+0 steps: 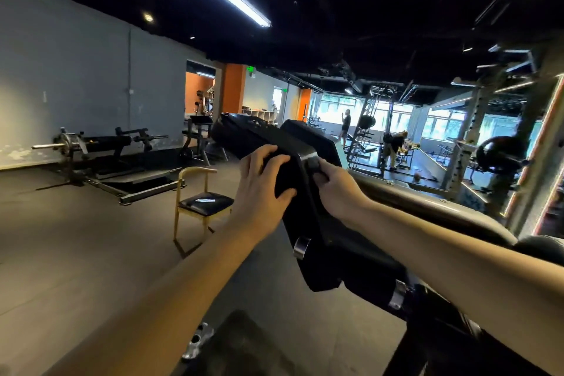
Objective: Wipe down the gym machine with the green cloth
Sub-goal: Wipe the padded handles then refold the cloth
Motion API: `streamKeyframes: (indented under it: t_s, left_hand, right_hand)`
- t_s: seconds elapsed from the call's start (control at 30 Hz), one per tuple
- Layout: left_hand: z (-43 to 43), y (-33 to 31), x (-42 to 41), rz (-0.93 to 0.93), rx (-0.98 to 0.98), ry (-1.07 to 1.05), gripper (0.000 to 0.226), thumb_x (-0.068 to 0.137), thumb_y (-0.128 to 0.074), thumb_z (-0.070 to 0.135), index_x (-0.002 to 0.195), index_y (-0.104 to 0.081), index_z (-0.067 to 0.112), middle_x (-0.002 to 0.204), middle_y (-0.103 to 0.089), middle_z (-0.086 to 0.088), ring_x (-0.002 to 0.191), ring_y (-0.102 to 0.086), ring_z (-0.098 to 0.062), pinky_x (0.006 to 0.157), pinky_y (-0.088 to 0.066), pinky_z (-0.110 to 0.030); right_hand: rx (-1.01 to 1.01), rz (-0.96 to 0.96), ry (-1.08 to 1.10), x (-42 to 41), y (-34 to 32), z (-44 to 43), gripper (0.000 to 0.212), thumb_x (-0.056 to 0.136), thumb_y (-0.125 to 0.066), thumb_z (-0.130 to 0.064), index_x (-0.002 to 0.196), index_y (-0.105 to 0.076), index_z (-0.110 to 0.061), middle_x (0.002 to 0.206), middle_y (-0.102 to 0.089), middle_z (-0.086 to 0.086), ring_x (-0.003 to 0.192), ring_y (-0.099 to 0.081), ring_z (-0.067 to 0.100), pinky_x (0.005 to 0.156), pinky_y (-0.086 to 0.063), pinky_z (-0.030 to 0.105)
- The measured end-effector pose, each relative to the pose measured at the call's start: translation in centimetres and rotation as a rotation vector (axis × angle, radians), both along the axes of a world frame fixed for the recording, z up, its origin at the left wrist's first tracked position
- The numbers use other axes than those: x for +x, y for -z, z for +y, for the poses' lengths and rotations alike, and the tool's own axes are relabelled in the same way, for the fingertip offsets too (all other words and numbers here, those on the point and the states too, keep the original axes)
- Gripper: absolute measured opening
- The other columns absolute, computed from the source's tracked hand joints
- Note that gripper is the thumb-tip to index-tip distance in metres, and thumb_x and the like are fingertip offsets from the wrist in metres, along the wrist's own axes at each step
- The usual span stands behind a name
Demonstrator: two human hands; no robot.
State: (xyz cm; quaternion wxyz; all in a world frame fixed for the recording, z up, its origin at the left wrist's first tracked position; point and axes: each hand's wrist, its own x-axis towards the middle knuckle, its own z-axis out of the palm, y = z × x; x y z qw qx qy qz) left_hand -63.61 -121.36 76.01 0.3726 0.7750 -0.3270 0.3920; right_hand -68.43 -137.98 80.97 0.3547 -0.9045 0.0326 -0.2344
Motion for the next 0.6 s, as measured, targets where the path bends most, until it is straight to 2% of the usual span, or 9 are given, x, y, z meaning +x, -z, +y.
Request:
streamKeyframes:
  t_s: [0.1,0.2,0.3,0.37,0.47,0.6]
  left_hand:
    - [0.0,0.8,0.3,0.001,-0.048,0.046,0.056,0.081,-0.084,0.019,0.131,-0.057,0.017,0.144,-0.028,0.005,0.138,-0.027,-0.02,0.112,-0.028,-0.029]
    - [-0.1,1.5,0.7,-0.021,-0.068,0.08,0.047,0.083,-0.082,0.017,0.126,-0.062,0.018,0.14,-0.033,0.002,0.131,-0.035,-0.025,0.108,-0.042,-0.033]
    - [0.2,1.9,0.6,0.019,-0.09,0.149,0.036,0.089,-0.076,0.021,0.122,-0.065,0.02,0.137,-0.04,0.0,0.126,-0.038,-0.021,0.105,-0.038,-0.031]
    - [0.5,1.7,-0.1,0.076,-0.112,0.234,0.028,0.093,-0.072,0.024,0.12,-0.067,0.02,0.131,-0.046,0.002,0.122,-0.042,-0.017,0.102,-0.034,-0.025]
    - [1.2,1.0,-1.7,0.176,-0.18,0.435,0.022,0.098,-0.067,0.027,0.12,-0.065,0.022,0.12,-0.054,0.008,0.113,-0.052,-0.011,0.097,-0.045,-0.026]
    - [2.4,0.4,-4.1,0.404,-0.152,0.608,0.032,0.1,-0.06,0.04,0.131,-0.058,0.031,0.122,-0.054,0.009,0.111,-0.053,0.006,0.086,-0.046,-0.005]
  right_hand:
    - [-0.03,0.065,0.02,-2.3,0.9,0.3,0.031,0.104,-0.048,-0.016,0.122,-0.066,-0.033,0.103,-0.073,0.001,0.093,-0.069,0.021,0.083,-0.058,0.04]
    - [-0.081,0.107,0.036,-4.4,0.9,1.2,0.028,0.103,-0.051,-0.014,0.114,-0.072,-0.031,0.094,-0.076,-0.003,0.088,-0.072,0.017,0.081,-0.058,0.037]
    - [-0.064,0.142,0.046,-6.3,0.2,1.8,0.03,0.102,-0.055,-0.01,0.112,-0.075,-0.029,0.091,-0.077,-0.003,0.081,-0.072,0.012,0.075,-0.057,0.03]
    - [0.011,0.102,0.094,-7.2,-0.7,2.1,0.028,0.101,-0.058,-0.008,0.108,-0.076,-0.027,0.089,-0.076,-0.002,0.076,-0.067,0.012,0.069,-0.05,0.024]
    - [0.219,0.009,0.075,-8.6,-1.2,2.6,0.024,0.101,-0.058,-0.007,0.104,-0.074,-0.024,0.097,-0.075,0.004,0.088,-0.067,0.016,0.083,-0.052,0.031]
    - [0.355,-0.035,-0.033,-10.9,-0.1,4.8,0.016,0.104,-0.055,-0.011,0.104,-0.072,-0.014,0.101,-0.074,0.016,0.092,-0.069,0.02,0.09,-0.055,0.038]
